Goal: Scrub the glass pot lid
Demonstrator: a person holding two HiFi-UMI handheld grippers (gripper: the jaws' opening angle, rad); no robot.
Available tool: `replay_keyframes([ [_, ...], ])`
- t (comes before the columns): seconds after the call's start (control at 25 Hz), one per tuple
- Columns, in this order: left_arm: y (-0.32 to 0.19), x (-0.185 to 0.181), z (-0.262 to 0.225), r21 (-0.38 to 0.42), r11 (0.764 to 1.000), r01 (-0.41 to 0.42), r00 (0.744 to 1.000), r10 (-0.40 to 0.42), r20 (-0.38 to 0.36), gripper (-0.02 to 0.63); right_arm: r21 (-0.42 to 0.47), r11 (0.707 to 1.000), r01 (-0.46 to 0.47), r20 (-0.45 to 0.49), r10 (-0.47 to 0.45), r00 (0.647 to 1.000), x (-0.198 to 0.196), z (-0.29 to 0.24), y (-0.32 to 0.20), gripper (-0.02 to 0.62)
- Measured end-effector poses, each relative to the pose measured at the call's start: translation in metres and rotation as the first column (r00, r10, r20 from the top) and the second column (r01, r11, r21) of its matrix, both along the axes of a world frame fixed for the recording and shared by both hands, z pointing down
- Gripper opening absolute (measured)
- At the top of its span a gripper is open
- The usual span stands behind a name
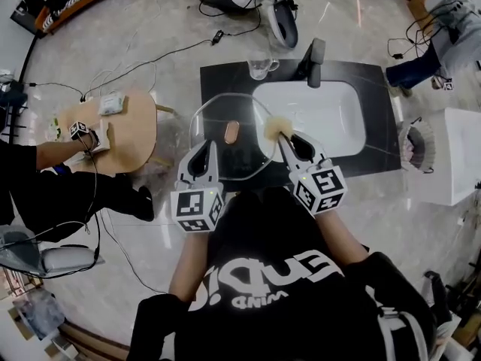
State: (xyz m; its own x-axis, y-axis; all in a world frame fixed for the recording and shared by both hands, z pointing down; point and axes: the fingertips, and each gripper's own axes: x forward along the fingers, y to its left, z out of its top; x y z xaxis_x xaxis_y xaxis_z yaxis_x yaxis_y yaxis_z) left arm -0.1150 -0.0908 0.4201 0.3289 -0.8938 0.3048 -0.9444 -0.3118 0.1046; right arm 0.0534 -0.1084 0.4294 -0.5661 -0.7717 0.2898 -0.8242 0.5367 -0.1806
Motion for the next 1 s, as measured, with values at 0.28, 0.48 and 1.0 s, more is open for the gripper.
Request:
replay_keyframes([
  [0.28,-0.012,0.008,0.001,-0.019,1.0,0.022,1.0,-0.022,0.001,0.015,-0.006,0.998,0.062,-0.01,-0.062,0.998,-0.001,-0.001,-0.016,0.046],
  [0.48,-0.02,0.012,0.01,-0.029,0.999,0.025,1.0,-0.025,0.0,0.015,0.004,0.996,0.093,-0.007,-0.093,0.996,-0.002,-0.001,-0.03,0.046],
  [1.0,-0.039,0.021,0.052,-0.15,0.988,-0.045,0.998,0.052,0.042,0.232,0.013,0.994,0.107,0.015,-0.107,0.994,-0.005,-0.001,-0.051,0.046],
])
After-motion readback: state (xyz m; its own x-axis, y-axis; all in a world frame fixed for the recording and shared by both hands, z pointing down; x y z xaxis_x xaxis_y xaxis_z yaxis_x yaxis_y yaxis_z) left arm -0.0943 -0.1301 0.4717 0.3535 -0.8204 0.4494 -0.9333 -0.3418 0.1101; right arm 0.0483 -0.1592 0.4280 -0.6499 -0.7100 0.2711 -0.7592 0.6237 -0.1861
